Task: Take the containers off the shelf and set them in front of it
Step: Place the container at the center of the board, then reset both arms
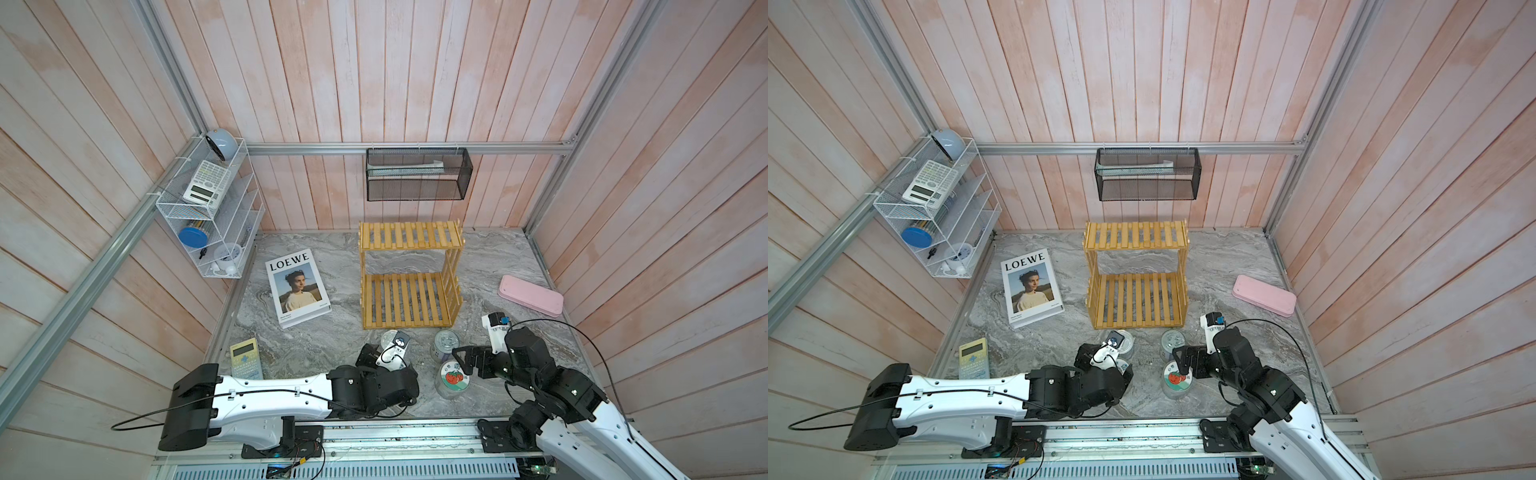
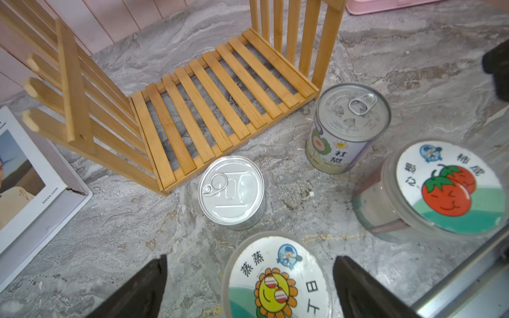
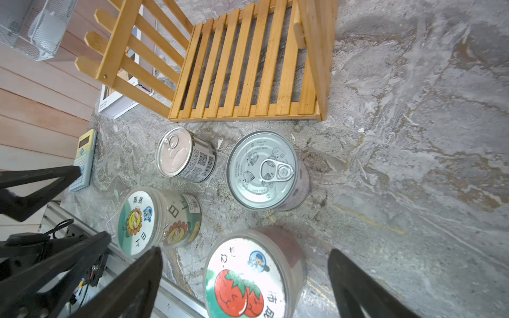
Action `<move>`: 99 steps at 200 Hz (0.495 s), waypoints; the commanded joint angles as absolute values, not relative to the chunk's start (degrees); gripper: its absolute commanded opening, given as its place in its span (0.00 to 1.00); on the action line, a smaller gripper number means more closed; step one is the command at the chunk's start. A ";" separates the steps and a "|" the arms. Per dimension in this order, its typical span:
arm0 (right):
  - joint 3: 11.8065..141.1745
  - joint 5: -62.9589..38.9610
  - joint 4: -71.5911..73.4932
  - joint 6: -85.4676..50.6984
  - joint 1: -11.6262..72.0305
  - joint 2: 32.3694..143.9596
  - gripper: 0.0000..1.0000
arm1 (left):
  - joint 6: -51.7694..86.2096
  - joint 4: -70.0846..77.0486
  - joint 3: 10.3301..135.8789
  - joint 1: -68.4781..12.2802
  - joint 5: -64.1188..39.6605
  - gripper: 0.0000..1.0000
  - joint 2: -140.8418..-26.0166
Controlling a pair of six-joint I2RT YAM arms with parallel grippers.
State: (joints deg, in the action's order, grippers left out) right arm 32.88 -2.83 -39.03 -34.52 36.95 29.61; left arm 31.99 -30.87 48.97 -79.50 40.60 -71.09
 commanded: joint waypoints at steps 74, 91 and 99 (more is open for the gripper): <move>34.79 4.23 -31.27 -26.47 19.69 33.94 0.98 | 22.85 -24.15 44.12 -58.54 44.31 1.00 -55.22; 34.54 5.75 -28.68 -26.21 17.53 35.95 0.98 | 22.34 -20.79 42.09 -52.24 43.78 1.00 -51.93; 34.69 6.37 -27.25 -26.06 16.73 37.50 0.98 | 21.72 -19.01 41.04 -49.66 43.03 1.00 -50.76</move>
